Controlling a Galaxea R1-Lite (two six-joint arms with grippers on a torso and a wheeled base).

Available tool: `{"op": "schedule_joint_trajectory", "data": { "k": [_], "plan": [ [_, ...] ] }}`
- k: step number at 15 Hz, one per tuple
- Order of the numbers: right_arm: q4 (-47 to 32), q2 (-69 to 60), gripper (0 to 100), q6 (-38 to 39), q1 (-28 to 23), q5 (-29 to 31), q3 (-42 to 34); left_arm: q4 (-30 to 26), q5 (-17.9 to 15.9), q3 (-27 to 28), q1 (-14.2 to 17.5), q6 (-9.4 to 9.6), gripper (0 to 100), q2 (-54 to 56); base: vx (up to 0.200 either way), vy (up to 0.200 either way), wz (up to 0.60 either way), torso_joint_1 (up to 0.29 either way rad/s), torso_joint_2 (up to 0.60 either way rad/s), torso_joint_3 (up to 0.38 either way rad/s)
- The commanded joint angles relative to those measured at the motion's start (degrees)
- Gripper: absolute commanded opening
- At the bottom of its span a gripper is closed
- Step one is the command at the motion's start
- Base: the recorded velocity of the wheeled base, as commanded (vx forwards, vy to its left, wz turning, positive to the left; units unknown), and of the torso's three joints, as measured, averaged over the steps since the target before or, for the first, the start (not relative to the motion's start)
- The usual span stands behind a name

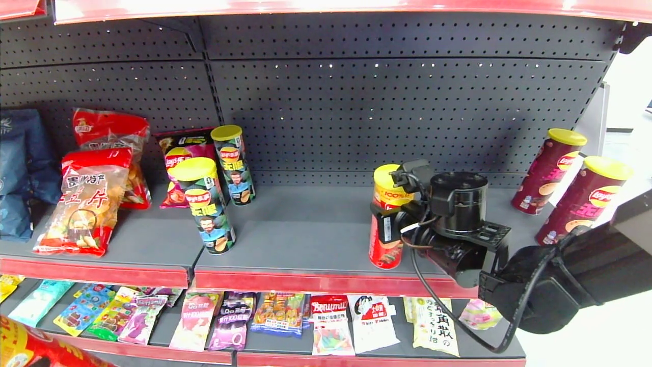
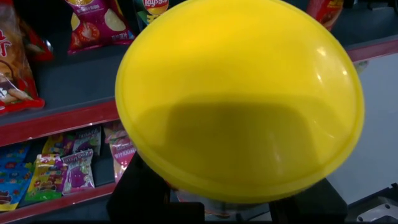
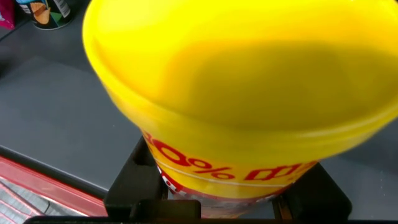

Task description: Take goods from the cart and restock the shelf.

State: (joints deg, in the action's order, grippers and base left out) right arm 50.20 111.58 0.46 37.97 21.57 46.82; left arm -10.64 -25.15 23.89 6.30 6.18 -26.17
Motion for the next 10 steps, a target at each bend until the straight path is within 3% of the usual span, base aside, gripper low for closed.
{"op": "schedule_joint_trajectory", "data": {
  "k": [1, 8, 9, 10],
  "plan": [
    [0.1, 0.0, 0, 0.2, 0.3, 0.1, -0.2, 0.0, 0.0, -0.3, 0.0, -0.03, 0, 0.2, 0.000, 0.000, 0.00, 0.000, 0.00, 0.000],
    [0.2, 0.0, 0, 0.4, 0.5, 0.7, -0.1, 0.0, 0.0, -0.3, 0.0, -0.03, 0, 0.2, 0.000, 0.000, 0.00, 0.000, 0.00, 0.000],
    [0.2, 0.0, 100, 0.4, 0.5, 0.7, -0.1, 0.0, 0.0, -0.3, 0.0, -0.03, 0, 0.2, 0.000, 0.000, 0.00, 0.000, 0.00, 0.000],
    [0.2, -0.2, 100, 0.3, 0.5, 0.7, -0.2, 0.0, 0.0, -0.3, 0.0, -0.03, 0, 0.2, 0.000, 0.000, 0.00, 0.000, 0.00, 0.000]
  ]
}}
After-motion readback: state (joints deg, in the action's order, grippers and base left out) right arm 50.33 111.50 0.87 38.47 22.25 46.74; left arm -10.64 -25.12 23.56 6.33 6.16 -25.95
